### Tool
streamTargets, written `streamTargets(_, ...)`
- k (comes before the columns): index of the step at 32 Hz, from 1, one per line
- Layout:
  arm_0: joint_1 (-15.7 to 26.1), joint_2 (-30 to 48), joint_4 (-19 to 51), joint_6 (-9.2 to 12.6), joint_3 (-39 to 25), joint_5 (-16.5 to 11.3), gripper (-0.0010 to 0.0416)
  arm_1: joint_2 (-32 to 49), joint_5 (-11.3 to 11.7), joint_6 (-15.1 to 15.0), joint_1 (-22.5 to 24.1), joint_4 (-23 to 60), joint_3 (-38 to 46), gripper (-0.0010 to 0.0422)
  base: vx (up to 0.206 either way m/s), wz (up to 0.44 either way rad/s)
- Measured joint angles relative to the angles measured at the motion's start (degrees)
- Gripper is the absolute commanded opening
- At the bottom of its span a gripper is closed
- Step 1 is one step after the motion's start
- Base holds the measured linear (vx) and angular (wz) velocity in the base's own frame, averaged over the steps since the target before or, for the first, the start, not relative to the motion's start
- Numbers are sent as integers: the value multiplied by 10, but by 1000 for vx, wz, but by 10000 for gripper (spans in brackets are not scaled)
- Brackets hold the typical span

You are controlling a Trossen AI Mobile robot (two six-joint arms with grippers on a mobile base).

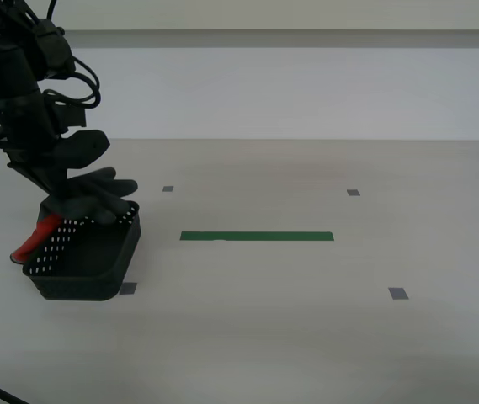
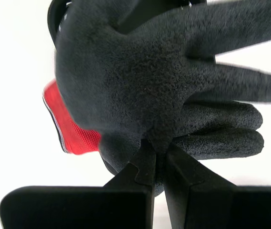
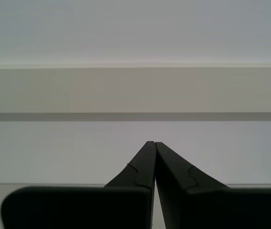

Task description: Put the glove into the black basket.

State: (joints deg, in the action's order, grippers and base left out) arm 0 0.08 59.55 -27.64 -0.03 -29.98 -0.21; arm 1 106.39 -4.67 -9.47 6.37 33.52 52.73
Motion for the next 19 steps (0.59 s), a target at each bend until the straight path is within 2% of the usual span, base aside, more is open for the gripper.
streamTargets(4, -1, 0, 0, 0, 0, 0, 1, 1, 0, 7, 0, 4, 0, 0, 0, 0)
streamTargets(7, 0, 0, 0, 0, 0, 0, 0, 1, -1, 12, 0, 12, 0, 21, 0, 0)
streamTargets(11, 0, 0, 0, 0, 0, 0, 1, 1, -7, 20, 0, 15, 0, 131, 0, 0)
streamTargets(12, 0, 0, 0, 0, 0, 0, 1, 1, -7, 24, 0, 16, 0, 147, 0, 0)
streamTargets(14, 0, 0, 0, 0, 0, 0, 1, 1, -8, 47, 0, 16, 0, 206, 0, 0)
streamTargets(17, 0, 0, 0, 0, 0, 0, 0, 1, -8, 57, 0, 16, 0, 246, 0, 0)
streamTargets(19, -1, 0, 0, 0, 0, 0, 1, 1, -8, 64, 0, 16, 0, 248, 0, 0)
